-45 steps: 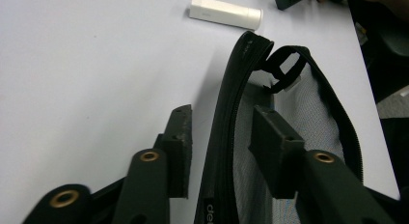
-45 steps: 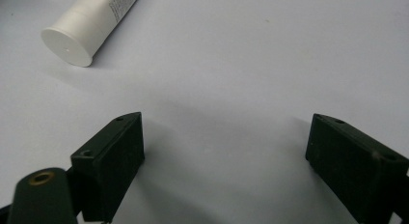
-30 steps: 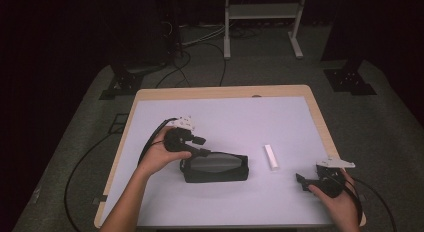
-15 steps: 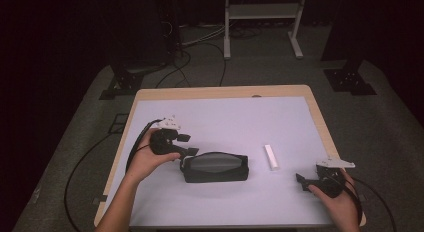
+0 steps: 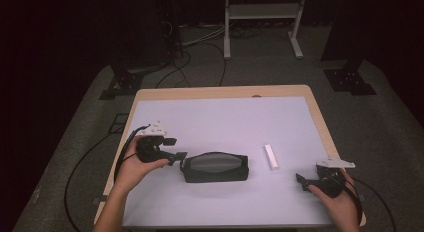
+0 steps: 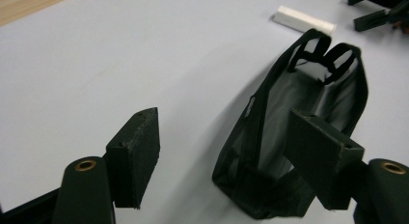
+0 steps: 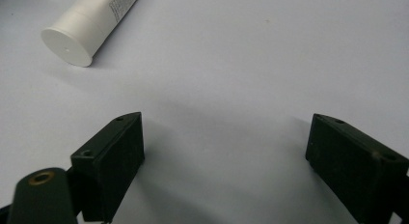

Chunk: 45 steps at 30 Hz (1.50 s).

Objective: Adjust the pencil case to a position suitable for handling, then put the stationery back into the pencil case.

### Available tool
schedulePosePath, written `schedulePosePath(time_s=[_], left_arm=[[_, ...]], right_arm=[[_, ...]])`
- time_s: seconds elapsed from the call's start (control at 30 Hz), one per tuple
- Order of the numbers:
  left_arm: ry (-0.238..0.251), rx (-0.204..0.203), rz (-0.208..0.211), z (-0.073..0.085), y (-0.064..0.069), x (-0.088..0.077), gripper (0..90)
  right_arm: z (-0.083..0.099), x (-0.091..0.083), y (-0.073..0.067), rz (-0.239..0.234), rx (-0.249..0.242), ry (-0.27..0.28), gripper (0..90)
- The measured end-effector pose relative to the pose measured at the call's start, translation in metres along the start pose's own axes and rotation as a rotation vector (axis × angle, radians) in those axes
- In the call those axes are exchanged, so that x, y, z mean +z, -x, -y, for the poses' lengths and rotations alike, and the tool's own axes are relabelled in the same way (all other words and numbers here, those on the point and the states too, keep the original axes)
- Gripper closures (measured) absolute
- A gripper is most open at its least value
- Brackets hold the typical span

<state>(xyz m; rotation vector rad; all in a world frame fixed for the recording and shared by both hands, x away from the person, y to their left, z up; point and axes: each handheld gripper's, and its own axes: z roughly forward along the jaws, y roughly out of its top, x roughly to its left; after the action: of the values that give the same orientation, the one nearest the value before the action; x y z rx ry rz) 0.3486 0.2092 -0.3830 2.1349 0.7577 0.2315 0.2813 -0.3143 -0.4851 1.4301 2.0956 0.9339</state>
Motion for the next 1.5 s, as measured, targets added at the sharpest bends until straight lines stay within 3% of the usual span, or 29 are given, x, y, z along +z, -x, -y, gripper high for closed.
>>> schedulePosePath(time_s=[0.23,0.63,1.07,1.5], left_arm=[[0.002,-0.028,-0.063,0.018,0.002,-0.015,25.5],[-0.013,-0.060,-0.131,0.046,0.011,-0.031,20.0],[-0.058,-0.095,-0.226,0.085,0.026,-0.031,13.0],[-0.065,-0.143,-0.294,0.113,0.018,-0.018,9.7]], right_arm=[[0.000,0.000,0.000,0.002,-0.005,-0.002,12.4],[0.000,0.000,0.000,0.002,-0.005,0.000,12.5],[0.000,0.000,0.000,0.002,-0.005,0.000,12.4],[0.000,0.000,-0.001,0.008,-0.009,-0.002,12.5]])
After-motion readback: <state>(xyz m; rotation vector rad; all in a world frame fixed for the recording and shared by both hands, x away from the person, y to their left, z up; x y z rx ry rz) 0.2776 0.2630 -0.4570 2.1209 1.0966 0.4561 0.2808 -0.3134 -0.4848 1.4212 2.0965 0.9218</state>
